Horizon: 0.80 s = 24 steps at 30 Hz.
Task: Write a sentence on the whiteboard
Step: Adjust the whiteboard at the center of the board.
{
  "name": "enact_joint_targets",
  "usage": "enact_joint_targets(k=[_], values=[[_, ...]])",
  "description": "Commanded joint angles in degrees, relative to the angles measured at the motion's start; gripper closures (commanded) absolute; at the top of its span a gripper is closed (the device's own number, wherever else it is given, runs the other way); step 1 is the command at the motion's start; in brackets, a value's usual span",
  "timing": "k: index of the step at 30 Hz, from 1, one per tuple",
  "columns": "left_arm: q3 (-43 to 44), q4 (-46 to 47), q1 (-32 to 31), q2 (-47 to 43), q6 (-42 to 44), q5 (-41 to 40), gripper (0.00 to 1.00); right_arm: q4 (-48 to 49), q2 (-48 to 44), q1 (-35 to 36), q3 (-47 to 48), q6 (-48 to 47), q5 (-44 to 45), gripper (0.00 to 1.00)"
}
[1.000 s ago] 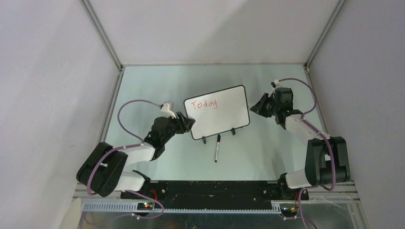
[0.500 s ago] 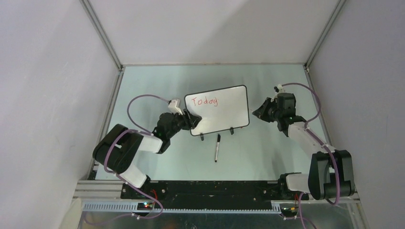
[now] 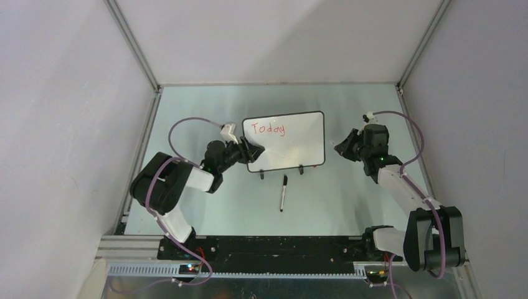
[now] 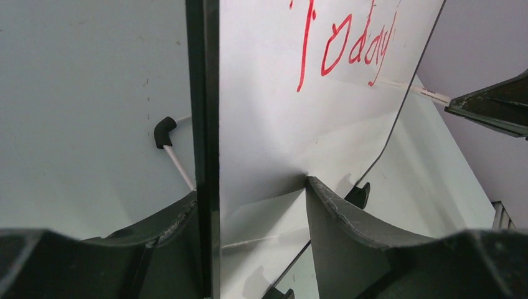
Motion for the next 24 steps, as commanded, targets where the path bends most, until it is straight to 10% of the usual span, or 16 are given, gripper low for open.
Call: enact_joint_targets(k=[1, 10, 24], values=[[1.8, 1.4, 1.2, 0.6, 2.0, 1.9, 0.4, 1.7, -2.8, -0.2, -0.8, 0.6, 4.8, 1.0], [-7.2, 7.5, 7.6, -6.9, -3.8, 7.2, 0.02, 5.7, -7.4, -0.1, -3.9, 2.8, 7.8, 1.0], [-3.1, -7.0, 10.3, -13.9, 4.8, 14.8, 0.01, 9.0, -17.5, 2.5, -8.9, 4.7, 9.6, 1.0]])
